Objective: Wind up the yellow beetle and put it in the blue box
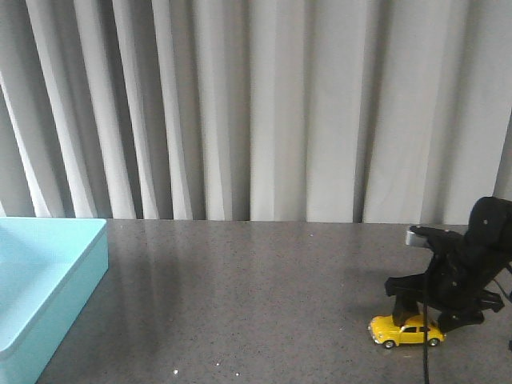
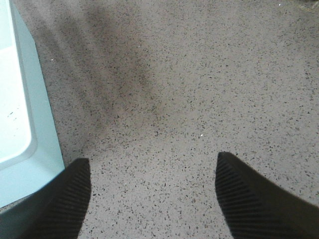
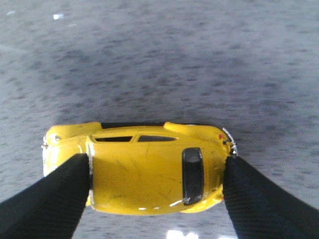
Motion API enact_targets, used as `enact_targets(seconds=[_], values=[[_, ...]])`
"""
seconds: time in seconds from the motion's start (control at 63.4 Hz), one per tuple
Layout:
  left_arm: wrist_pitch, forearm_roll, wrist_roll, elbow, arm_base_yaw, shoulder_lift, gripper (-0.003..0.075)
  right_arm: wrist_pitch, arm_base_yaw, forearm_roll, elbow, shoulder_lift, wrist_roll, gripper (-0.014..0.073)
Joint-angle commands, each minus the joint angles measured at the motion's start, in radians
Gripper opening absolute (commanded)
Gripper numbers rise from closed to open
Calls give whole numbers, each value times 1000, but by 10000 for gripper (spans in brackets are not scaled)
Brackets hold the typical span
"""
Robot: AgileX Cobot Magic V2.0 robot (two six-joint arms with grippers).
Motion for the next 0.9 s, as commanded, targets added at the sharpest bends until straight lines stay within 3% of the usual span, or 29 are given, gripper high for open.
enact_targets(seconds=[0.0,0.237,0.458,0.884], values=[[-56,-5,0,-31,-7,0,518,9,-64,-17,-10,-27,-14,526],[-56,-5,0,-31,-7,0,518,-12,-155,26,-10,-27,-55,526],[-56,29,0,-31,-7,0,518,0,-164,31,-10,-56,-154,526],[-56,45,0,-31,-7,-1,518,17,-163,69,-10,-362,-157,526]])
